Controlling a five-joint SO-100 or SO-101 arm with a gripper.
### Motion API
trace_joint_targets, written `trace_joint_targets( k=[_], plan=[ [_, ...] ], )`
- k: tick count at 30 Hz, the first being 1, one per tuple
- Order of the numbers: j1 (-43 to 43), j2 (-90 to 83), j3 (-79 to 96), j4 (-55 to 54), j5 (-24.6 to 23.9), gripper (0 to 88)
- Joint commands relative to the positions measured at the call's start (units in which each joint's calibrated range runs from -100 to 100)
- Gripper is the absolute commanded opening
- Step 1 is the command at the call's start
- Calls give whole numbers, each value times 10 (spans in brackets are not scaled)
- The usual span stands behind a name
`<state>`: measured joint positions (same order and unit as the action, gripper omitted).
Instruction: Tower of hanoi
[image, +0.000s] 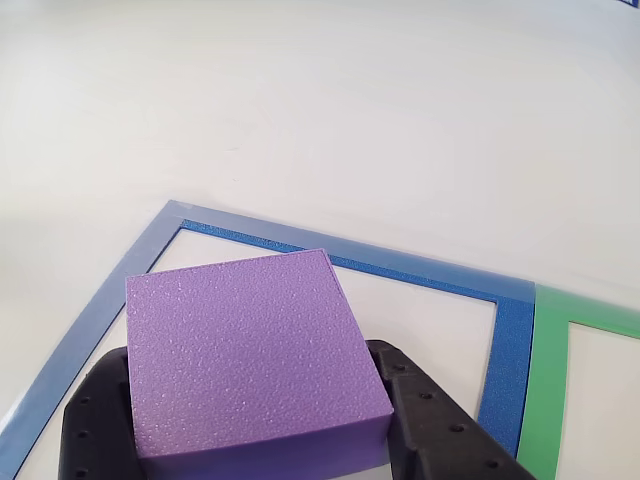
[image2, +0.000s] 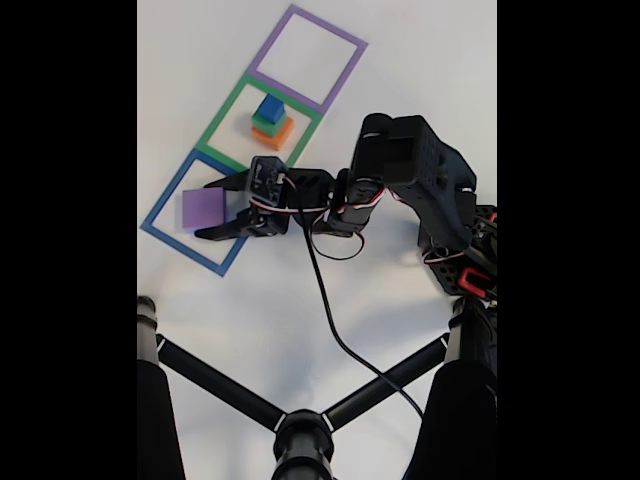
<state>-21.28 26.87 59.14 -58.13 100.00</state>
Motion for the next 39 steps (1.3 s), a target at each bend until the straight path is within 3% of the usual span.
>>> trace_joint_targets(
  k=[1,13,24,27,33,36,39],
  plan=[
    [8,-3,-12,-10,0,233],
    [8,-16,-11,-9,0,334],
    [1,-92,-12,34,0,341],
    [2,-161,-14,107,0,335],
    [16,-344,-38,355,0,289],
    [23,-449,-57,516,0,97],
    [29,-528,-108,691,0,39]
  ],
)
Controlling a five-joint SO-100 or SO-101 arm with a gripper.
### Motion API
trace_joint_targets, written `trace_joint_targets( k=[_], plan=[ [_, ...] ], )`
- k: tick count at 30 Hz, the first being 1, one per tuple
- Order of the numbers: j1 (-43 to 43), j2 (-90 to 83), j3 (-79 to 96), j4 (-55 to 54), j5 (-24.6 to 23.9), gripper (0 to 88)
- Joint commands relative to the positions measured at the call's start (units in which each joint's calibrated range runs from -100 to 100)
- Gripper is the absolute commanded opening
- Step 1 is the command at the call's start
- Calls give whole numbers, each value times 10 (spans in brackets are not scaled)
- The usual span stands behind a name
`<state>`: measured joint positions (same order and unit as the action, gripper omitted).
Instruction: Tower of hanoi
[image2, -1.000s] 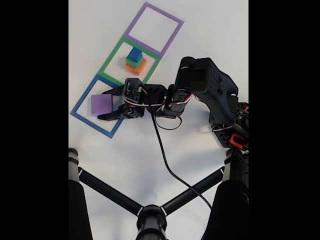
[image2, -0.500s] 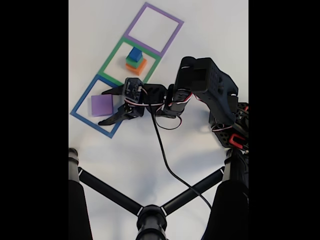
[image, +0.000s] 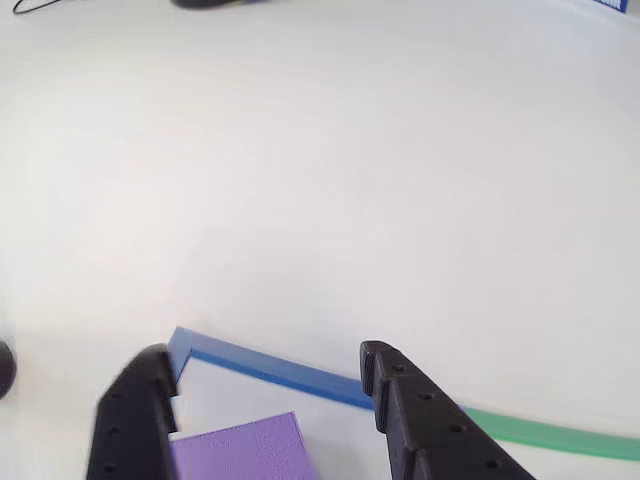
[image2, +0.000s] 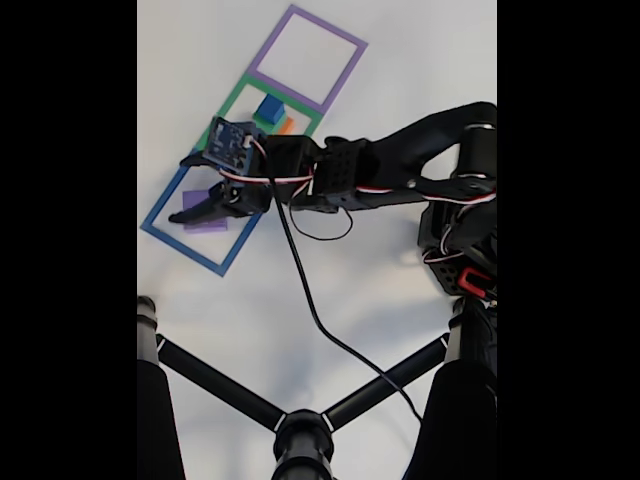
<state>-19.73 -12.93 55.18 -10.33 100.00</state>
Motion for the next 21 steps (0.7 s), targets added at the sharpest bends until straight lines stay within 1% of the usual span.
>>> trace_joint_targets(
  k=[1,3,6,11,14,16,21],
  plan=[
    [16,-153,-92,273,0,22],
    [22,-187,-155,407,0,0],
    [35,-216,-264,600,0,0],
    [71,-253,-409,823,0,0],
    [102,-257,-509,931,0,0],
    [124,-255,-573,983,0,0],
    [173,-255,-637,1036,0,0]
  ],
)
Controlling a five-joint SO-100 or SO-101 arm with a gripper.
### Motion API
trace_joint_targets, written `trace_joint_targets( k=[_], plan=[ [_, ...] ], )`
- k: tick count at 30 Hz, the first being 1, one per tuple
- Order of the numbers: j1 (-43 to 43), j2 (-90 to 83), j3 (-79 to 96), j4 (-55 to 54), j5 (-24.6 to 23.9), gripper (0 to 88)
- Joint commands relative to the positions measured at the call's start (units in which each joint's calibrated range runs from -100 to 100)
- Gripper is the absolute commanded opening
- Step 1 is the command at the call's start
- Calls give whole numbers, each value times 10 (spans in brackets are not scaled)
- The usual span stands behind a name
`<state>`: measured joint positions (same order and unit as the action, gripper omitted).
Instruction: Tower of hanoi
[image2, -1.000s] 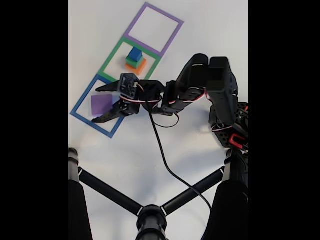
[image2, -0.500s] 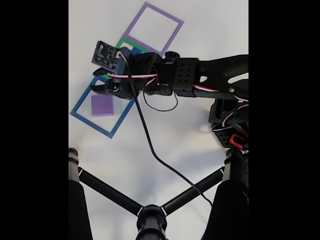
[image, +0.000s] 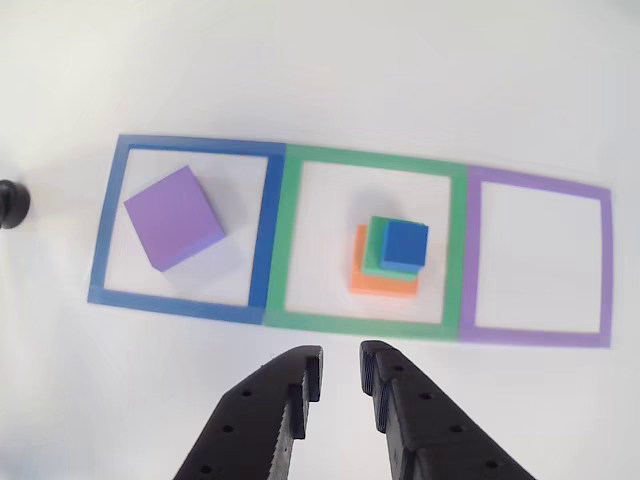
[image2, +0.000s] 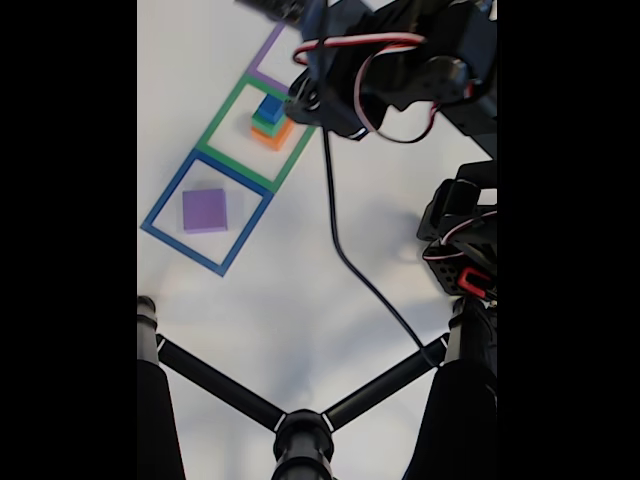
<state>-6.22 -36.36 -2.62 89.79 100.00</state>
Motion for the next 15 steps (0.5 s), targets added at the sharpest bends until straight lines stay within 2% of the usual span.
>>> trace_joint_targets(
  k=[1,8,9,15],
  plan=[
    [50,-23,-60,36,0,0],
    [120,-61,9,41,0,64],
    [130,-74,35,28,0,114],
    [171,-157,229,-104,0,172]
  ],
)
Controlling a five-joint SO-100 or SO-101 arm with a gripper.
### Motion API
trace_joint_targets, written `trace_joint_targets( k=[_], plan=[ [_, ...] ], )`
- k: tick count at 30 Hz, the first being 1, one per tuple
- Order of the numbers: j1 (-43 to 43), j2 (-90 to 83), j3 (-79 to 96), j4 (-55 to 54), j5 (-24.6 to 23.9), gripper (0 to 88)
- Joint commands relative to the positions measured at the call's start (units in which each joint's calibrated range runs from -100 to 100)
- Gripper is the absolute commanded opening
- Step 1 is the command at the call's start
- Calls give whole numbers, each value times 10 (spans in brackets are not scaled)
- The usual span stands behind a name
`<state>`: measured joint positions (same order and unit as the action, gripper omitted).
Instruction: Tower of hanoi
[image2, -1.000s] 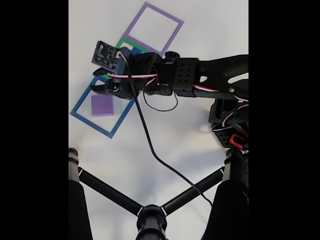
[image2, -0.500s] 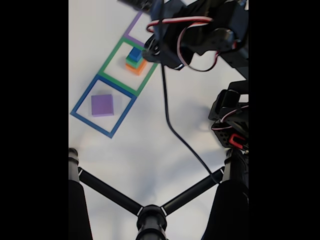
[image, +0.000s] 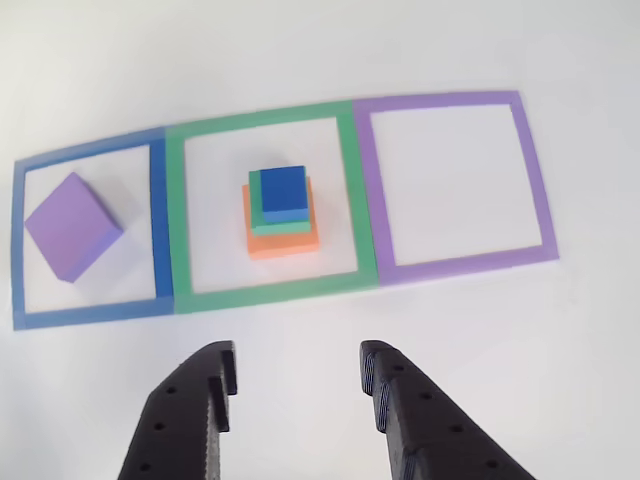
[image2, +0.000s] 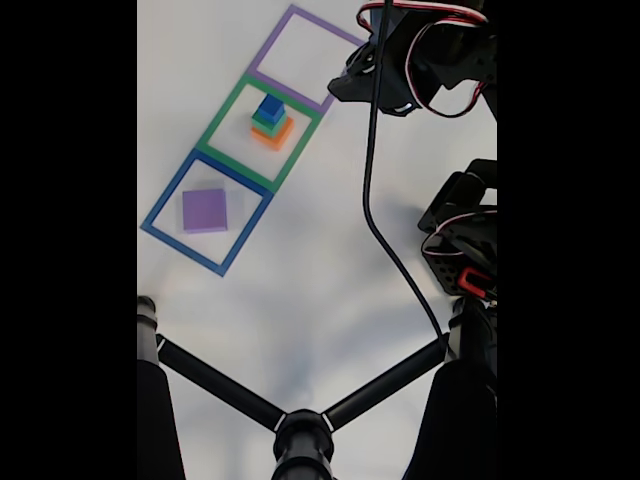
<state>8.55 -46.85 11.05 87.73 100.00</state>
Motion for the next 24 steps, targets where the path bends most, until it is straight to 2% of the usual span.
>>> trace_joint_targets(
  k=[1,3,12,24],
  plan=[
    [28,-64,123,-106,0,199],
    [35,-83,177,-148,0,235],
    [39,-148,400,-362,0,284],
    [27,-106,667,-764,0,268]
  ],
)
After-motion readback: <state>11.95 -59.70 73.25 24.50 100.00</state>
